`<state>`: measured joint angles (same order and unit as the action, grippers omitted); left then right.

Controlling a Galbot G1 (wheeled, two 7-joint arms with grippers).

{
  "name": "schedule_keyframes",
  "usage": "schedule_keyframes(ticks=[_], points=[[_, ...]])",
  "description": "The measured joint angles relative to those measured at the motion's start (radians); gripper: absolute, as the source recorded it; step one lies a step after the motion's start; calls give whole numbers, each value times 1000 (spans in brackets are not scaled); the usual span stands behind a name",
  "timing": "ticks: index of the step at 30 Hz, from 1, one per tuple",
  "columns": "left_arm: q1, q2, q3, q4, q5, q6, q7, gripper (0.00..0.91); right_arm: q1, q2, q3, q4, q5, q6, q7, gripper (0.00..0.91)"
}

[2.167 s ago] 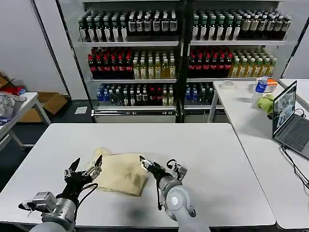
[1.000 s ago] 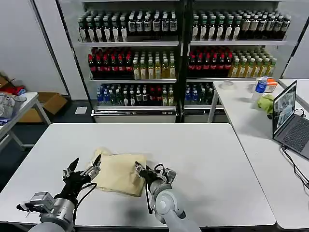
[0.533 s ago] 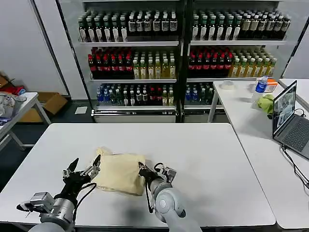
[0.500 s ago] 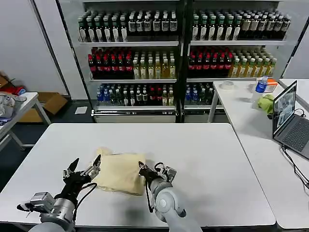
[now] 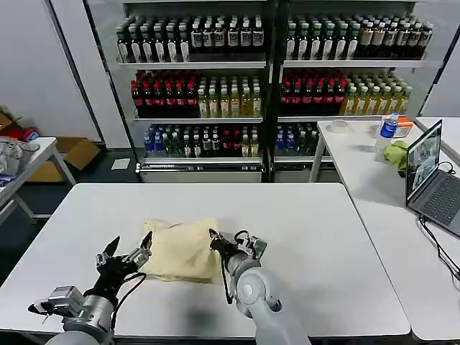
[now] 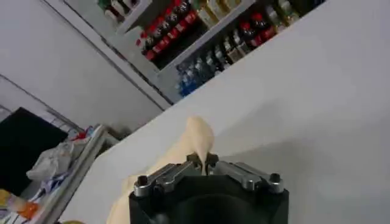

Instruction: Fold and organize the clothes.

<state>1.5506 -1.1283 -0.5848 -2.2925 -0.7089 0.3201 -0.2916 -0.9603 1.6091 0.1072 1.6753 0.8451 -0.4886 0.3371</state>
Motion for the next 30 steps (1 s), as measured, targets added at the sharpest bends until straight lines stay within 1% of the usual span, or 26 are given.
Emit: schedule_keyframes(ticks=[10, 20, 30], points=[[-10, -3, 12, 7, 2, 0, 0, 907, 39, -9, 23, 0, 2, -41, -30, 0], [-15, -6, 20, 10, 3, 2, 0, 907, 50, -158, 50, -7, 6, -68, -62, 0], [-17, -5, 30, 9, 4, 3, 0, 907, 63, -253, 78, -22, 8, -80, -87, 0]])
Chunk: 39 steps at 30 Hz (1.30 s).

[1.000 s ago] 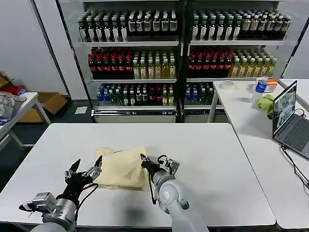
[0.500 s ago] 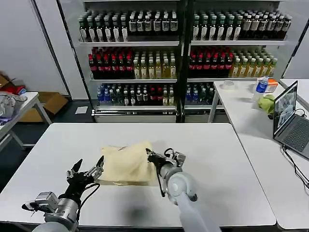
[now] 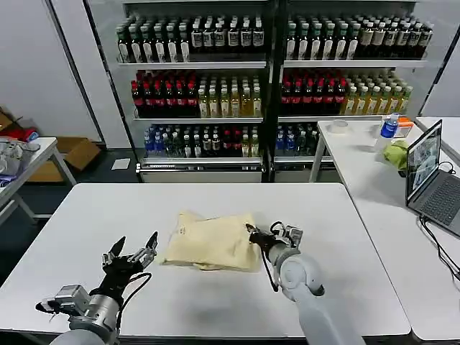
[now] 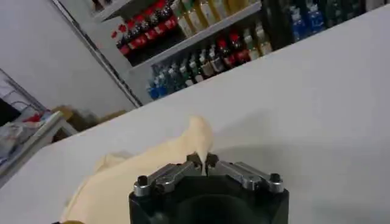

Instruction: Fold and organize the clothes.

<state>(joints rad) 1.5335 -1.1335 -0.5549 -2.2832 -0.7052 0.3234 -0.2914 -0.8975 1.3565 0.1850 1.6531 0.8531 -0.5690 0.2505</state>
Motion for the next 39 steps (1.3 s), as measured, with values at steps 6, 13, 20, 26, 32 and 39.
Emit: schedule_keyframes(ticks=[6, 13, 20, 26, 32, 39], points=[[1, 0, 1, -1, 0, 0, 0, 907, 11, -34, 12, -11, -5, -4, -11, 0], [3, 1, 1, -3, 0, 0, 1, 907, 17, -57, 21, -16, -21, -7, -25, 907], [5, -1, 2, -6, 0, 0, 1, 907, 17, -67, 23, -11, -60, -6, -40, 907], [8, -4, 1, -10, 0, 0, 1, 907, 6, -81, 16, 5, -134, 20, -47, 907], [8, -1, -2, -8, 10, -1, 1, 907, -23, -102, 22, 39, -277, 95, -38, 907], [5, 3, 3, 2, 41, -1, 4, 907, -102, -132, 42, 96, -467, 224, -18, 907]])
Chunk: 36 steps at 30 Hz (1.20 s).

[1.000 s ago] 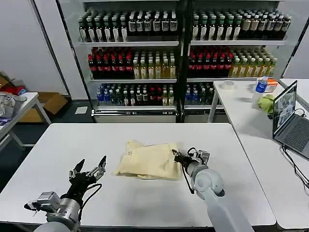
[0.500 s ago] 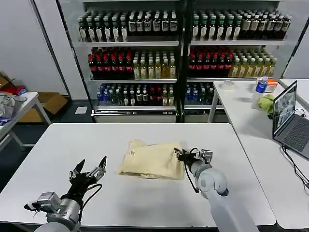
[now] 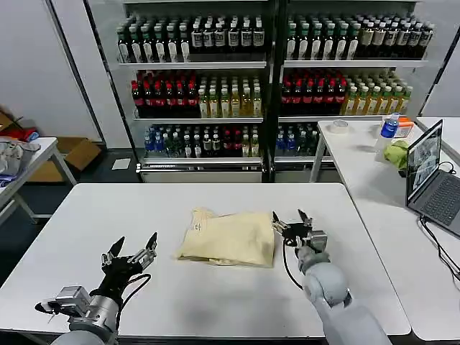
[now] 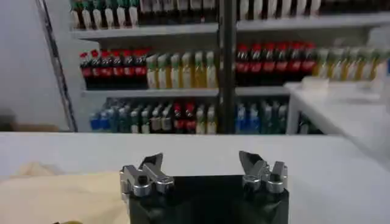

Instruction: Fold and organize the clothes.

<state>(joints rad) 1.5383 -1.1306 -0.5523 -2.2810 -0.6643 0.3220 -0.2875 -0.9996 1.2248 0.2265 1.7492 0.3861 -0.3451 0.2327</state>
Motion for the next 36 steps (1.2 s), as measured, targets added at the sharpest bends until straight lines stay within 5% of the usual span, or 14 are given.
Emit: schedule_keyframes(ticks=[11, 36], points=[[-10, -2, 19, 8, 57, 2, 11, 907, -188, -2, 80, 163, -173, 136, 24, 907], [-22, 12, 58, 5, 137, 3, 18, 907, -553, 50, 216, 426, -279, 257, 9, 907]])
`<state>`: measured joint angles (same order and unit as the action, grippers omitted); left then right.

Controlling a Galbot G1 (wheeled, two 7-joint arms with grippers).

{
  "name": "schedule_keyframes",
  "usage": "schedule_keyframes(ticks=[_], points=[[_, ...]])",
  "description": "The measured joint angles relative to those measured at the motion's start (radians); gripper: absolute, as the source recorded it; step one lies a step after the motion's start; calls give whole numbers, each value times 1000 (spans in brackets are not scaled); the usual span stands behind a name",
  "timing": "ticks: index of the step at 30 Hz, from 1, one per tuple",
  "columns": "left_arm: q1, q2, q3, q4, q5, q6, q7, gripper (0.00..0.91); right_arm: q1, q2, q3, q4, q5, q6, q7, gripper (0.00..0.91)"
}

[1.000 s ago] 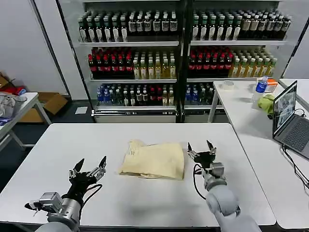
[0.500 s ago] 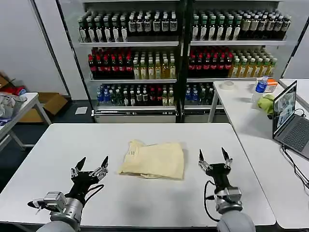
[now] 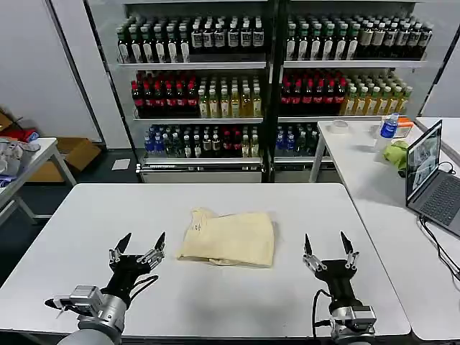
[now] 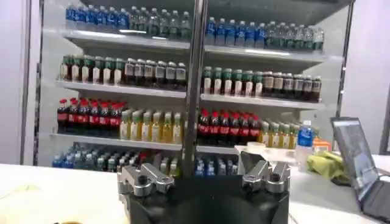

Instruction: Fold and organize the clothes.

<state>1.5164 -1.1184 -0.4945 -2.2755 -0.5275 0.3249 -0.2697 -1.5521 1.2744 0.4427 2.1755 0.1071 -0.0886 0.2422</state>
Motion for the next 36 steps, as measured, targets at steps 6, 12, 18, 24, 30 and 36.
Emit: schedule_keyframes(ticks=[6, 12, 18, 24, 30, 36], points=[[3, 5, 2, -2, 12, -1, 2, 907, -24, 8, 12, 16, -9, 5, -1, 907], [2, 5, 6, -2, 25, -2, 5, 907, -38, 19, 15, 30, -20, 16, 4, 907], [-1, 1, 6, 1, 32, -3, 7, 907, -50, 22, 24, 42, -38, 17, 13, 907], [-2, -4, 8, 3, 40, -4, 9, 907, -61, 24, 28, 53, -53, 17, 14, 907], [-4, -8, 6, 4, 44, -4, 11, 907, -65, 24, 28, 56, -63, 17, 14, 907], [-1, -11, 3, 5, 46, -6, 12, 907, -68, 24, 30, 60, -73, 17, 13, 907]])
